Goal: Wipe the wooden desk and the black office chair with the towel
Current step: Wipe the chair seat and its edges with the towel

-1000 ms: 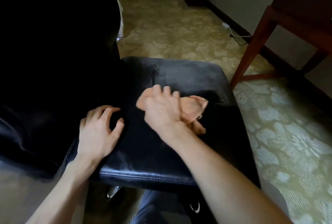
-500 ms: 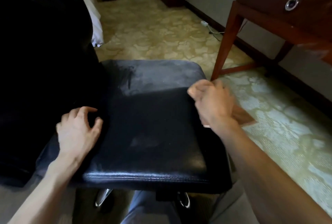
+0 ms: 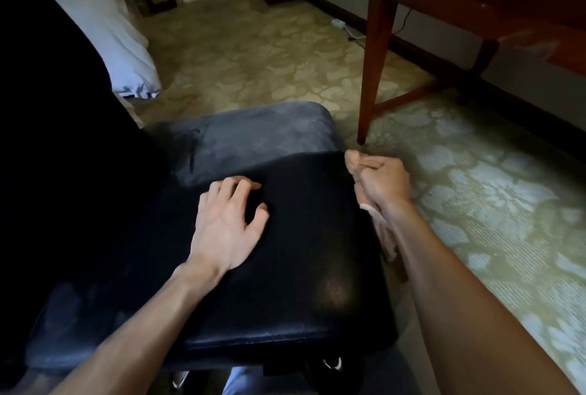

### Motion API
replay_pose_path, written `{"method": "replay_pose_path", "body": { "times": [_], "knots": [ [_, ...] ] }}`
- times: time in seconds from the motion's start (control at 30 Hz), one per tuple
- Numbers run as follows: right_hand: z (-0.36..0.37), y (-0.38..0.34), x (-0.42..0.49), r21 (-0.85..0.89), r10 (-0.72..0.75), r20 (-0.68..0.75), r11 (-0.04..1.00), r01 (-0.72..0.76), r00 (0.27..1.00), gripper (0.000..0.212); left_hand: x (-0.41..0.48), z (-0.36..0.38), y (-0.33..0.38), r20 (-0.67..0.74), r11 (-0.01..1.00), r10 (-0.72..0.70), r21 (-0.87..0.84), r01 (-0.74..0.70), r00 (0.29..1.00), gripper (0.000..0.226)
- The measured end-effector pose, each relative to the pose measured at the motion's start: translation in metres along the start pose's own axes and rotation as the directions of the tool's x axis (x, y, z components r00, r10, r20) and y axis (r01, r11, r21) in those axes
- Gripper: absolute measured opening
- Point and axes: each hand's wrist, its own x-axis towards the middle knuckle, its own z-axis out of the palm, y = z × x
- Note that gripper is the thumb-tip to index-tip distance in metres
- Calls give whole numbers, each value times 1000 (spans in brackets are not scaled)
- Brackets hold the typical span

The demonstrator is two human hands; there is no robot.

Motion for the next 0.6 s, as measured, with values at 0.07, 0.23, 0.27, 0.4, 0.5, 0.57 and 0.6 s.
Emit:
{"method": "replay_pose_path", "body": {
  "times": [0.07,0.23,0.27,0.4,0.5,0.57,0.6],
  "knots": [
    [1,13,12,161,120,9,980,-120,993,14,1,1,2,0,1000,-9,6,9,1000,44],
    [3,67,26,337,429,416,746,-574,802,27,-1,0,6,-16,1000,-10,14,10,1000,46],
    [3,72,22,350,432,492,697,-626,756,30,0,0,6,-12,1000,-9,16,9,1000,46],
    [-2,64,24,299,426,423,767,-567,799,24,-1,2,7,-27,1000,-9,24,10,1000,47],
    [-13,33,27,389,304,317,822,-416,898,13,2,5,9,-46,1000,4,22,-3,999,46],
    [-19,18,32,357,216,280,881,-310,935,12,4,4,10,-52,1000,-5,9,6,999,46],
    [-20,12,35,325,164,272,912,-251,948,10,4,5,11,-53,1000,-6,9,7,999,45]
  ]
}}
